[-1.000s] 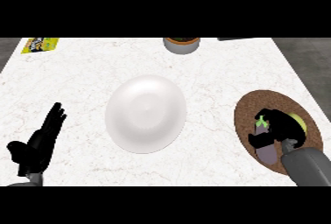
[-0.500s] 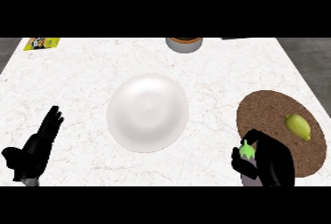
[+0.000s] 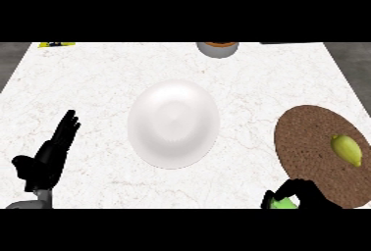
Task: Pick the eggplant from the placemat and place it in the plate
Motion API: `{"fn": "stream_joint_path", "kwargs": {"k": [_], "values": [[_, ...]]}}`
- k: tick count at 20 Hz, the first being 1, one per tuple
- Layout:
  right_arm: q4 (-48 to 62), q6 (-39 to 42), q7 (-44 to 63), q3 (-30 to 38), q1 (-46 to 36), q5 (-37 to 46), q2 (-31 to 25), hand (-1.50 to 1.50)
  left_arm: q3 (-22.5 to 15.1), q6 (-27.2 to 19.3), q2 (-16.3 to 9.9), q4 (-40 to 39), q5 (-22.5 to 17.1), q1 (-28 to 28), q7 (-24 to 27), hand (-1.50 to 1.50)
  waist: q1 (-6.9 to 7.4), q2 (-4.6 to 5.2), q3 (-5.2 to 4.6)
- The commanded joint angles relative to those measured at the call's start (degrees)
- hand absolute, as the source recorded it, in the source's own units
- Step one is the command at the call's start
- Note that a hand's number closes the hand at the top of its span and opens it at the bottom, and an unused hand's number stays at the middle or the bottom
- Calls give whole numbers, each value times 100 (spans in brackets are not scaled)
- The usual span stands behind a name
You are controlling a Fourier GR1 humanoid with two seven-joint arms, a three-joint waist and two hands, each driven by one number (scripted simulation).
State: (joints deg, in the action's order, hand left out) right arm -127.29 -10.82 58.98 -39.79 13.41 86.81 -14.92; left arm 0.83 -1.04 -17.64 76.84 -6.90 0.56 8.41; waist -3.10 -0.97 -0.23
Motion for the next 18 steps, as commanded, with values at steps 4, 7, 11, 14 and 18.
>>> {"fn": "stream_joint_path", "kwargs": {"k": [4, 7, 11, 14, 18], "values": [[-750, 1213, 583, -1338, -224, 1809, 1125, 150, -134, 90, 175, -207, 177, 239, 71, 0, 260, 83, 15], [-183, 1416, 819, -1218, -976, 1646, 1458, 150, -147, 127, 51, 494, 153, 69, -374, 0, 339, 92, 20], [0, 1756, 828, -831, -1554, 985, 1448, 150, -205, 81, 260, -88, 246, 341, -105, 0, 378, 128, 12], [964, 1053, 1035, -600, -2063, 423, 1457, 150, -245, 99, 277, -71, 256, 584, -315, 0, 427, 147, 17], [1849, 759, 1280, -165, -2969, -378, 1476, 150, -232, 184, 236, 52, 292, 168, 78, 0, 505, 135, 20]]}}
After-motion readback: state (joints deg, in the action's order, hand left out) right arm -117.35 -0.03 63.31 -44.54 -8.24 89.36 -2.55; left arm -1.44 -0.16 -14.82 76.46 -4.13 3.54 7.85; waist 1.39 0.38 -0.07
